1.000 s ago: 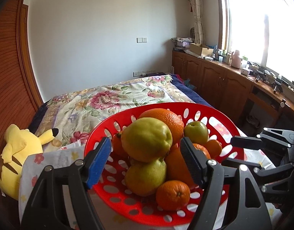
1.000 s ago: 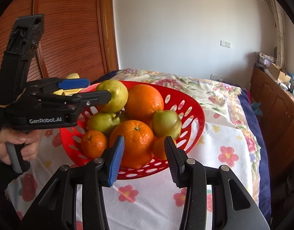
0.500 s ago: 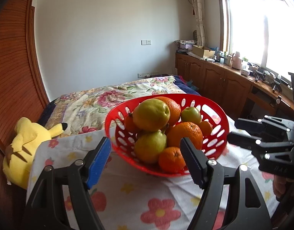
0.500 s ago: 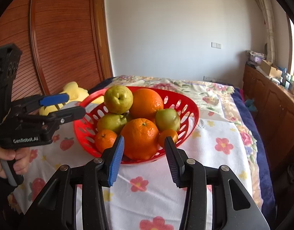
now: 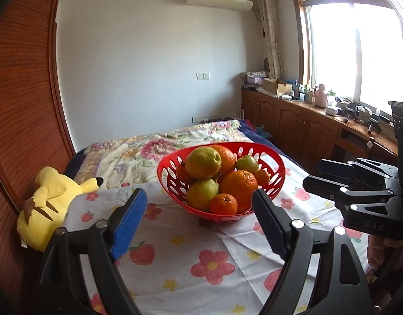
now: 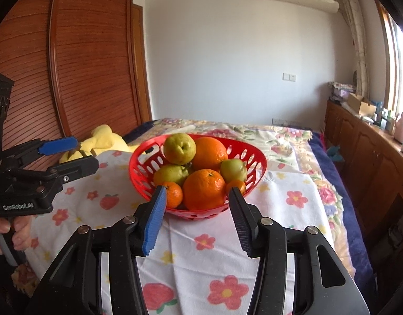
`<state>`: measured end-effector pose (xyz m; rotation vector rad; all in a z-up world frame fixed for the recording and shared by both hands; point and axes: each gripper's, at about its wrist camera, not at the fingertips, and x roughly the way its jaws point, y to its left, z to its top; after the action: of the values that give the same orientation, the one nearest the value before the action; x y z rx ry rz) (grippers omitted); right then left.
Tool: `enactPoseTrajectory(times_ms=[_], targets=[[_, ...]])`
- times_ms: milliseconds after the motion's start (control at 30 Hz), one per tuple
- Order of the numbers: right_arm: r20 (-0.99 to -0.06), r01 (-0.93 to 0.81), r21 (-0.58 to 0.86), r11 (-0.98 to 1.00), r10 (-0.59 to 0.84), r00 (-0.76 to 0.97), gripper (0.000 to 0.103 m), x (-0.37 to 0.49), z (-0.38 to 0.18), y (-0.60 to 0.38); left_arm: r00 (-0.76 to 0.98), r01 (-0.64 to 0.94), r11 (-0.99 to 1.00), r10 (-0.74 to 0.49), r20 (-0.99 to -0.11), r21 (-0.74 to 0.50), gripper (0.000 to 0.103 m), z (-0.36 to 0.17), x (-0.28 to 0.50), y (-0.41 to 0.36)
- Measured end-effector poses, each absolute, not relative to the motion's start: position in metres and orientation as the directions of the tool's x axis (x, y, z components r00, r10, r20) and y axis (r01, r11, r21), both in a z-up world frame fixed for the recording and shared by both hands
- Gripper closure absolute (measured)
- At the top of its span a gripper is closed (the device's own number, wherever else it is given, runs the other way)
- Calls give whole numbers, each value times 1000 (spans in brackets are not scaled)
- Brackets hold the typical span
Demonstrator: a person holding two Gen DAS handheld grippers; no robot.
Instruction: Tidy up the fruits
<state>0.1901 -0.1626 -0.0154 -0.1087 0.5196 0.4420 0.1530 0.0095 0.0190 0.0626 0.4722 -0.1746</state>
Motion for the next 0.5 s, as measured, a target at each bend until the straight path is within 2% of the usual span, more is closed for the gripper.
enactPoseTrajectory(times_ms=[133, 267, 333, 400, 500], targets=[[-481, -428, 13, 904, 381, 790, 47, 175, -7, -163, 890, 175, 984, -148, -431, 24, 11, 29, 134, 10], [-455, -426, 13, 905, 385, 803, 42, 161, 2, -165, 902, 147, 989, -120, -414, 34, 8, 36, 121, 12], [-441, -424, 13, 906, 386, 811, 37, 154, 6, -166, 906, 142, 989, -116, -407, 35, 6, 41, 113, 12], [-429, -426, 19, 905, 392, 814, 26, 149, 10, -167, 911, 134, 990, -107, -397, 40, 4, 45, 106, 11], [-420, -422, 25, 906, 393, 818, 24, 142, 15, -169, 918, 128, 991, -101, -383, 46, 1, 52, 94, 9]])
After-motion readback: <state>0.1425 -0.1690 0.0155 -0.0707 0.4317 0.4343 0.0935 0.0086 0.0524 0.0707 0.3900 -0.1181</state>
